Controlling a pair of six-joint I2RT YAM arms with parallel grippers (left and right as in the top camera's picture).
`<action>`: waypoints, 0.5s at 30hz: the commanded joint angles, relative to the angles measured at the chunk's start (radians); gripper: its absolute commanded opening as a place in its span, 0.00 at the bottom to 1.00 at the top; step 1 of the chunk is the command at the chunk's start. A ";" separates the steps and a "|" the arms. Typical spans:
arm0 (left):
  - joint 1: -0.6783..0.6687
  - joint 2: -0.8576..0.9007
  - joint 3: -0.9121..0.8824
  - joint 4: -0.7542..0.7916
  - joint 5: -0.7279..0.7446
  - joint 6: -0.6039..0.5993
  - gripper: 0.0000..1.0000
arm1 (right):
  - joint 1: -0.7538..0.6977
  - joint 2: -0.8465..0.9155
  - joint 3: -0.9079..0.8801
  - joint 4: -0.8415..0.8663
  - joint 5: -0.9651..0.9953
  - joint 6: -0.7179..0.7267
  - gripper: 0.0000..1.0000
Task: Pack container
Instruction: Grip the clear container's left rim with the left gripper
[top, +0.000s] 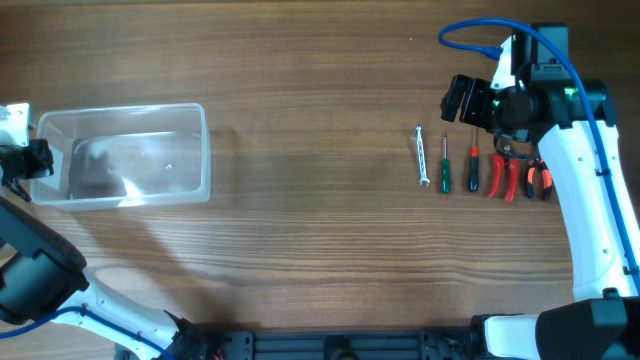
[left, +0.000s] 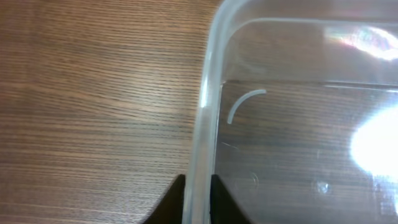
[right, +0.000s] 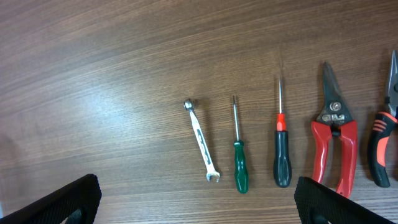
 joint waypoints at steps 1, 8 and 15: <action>0.001 0.013 0.016 -0.019 0.026 -0.014 0.04 | -0.004 0.008 0.021 0.010 0.007 0.002 1.00; 0.000 -0.003 0.016 -0.063 0.038 -0.101 0.04 | -0.004 0.008 0.021 0.026 0.006 0.003 1.00; -0.085 -0.094 0.016 -0.145 0.039 -0.185 0.04 | -0.004 0.008 0.021 0.028 0.006 0.005 1.00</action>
